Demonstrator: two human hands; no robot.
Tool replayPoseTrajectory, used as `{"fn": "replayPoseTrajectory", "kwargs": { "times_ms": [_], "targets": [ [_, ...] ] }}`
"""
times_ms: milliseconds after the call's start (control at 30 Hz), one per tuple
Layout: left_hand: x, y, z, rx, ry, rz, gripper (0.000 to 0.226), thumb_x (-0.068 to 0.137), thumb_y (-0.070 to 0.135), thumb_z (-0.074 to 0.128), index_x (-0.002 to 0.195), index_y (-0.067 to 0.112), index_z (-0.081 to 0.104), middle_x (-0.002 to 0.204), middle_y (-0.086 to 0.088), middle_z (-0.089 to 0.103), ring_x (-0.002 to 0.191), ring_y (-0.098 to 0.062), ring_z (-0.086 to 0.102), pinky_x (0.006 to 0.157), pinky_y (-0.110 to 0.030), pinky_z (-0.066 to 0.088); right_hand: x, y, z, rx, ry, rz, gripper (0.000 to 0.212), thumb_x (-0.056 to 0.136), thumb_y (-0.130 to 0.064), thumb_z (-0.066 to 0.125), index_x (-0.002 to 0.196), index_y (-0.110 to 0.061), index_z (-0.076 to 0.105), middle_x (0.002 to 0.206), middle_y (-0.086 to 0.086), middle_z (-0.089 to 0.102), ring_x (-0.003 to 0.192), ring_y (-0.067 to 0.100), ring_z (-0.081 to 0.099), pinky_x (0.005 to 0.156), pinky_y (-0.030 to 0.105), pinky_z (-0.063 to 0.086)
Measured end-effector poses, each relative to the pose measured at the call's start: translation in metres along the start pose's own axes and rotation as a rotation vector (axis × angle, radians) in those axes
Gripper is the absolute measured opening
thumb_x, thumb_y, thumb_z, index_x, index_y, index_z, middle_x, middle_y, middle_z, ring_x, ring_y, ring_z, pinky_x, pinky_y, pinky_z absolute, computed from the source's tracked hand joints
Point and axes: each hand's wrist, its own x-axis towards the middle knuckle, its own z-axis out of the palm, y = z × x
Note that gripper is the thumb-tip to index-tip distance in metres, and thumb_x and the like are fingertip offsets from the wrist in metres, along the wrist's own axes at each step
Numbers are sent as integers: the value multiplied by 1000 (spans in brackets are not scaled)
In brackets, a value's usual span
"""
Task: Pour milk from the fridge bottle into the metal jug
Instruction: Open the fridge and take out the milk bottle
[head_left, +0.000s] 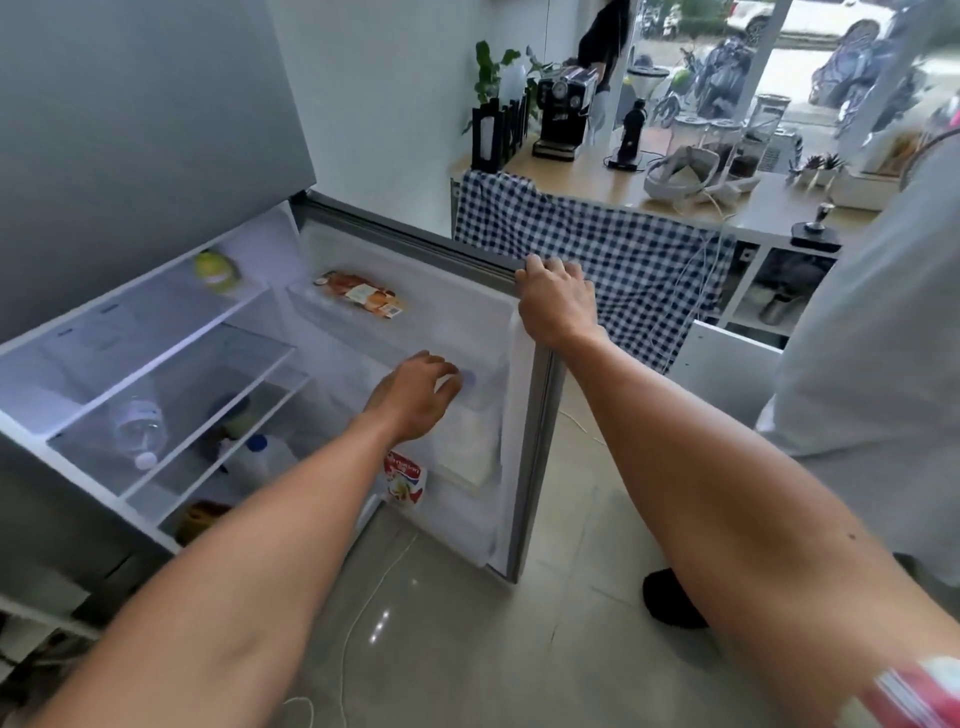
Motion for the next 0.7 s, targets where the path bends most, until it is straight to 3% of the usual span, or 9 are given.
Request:
{"fn": "replayPoseTrajectory", "kwargs": {
  "times_ms": [133,333,433,533,600,700],
  "targets": [
    [12,2,9,9,19,66,41,105,42,47,138,20,59,142,0,57,142,-22,38,110,-43,39,15,14,2,-35,11,3,39,112,-36,28,129,-12,54,137,13,55,128,35,44,103,50,38],
    [14,-2,19,15,58,109,42,104,40,50,140,20,56,148,-2,52,143,-23,37,110,-45,41,21,19,6,-71,52,6,42,112,-39,29,127,-10,55,132,14,57,123,36,46,100,50,40],
    [3,-4,29,-49,205,87,37,102,31,57,135,15,57,148,-6,48,135,-25,43,100,-42,47,21,20,7,-79,60,0,41,112,-39,28,126,-12,55,130,13,57,121,34,46,99,49,40],
    [-10,-4,43,-137,370,-68,18,99,28,59,110,14,59,120,-3,52,103,-24,56,75,-39,53,21,21,8,-89,75,-11,41,112,-39,27,126,-12,55,130,12,57,121,34,46,98,48,40],
    [-13,-4,55,-269,335,-230,15,101,31,54,104,17,59,113,0,53,88,-22,60,73,-39,52,22,21,9,-101,87,-9,42,112,-40,27,126,-12,55,130,12,58,121,34,46,98,49,40],
    [-11,-5,71,-409,241,-369,23,103,32,51,103,13,64,110,-2,59,89,-22,62,76,-32,47,22,20,11,-105,98,-4,43,112,-41,27,125,-12,55,128,12,58,120,34,46,98,49,40]
  ]
}}
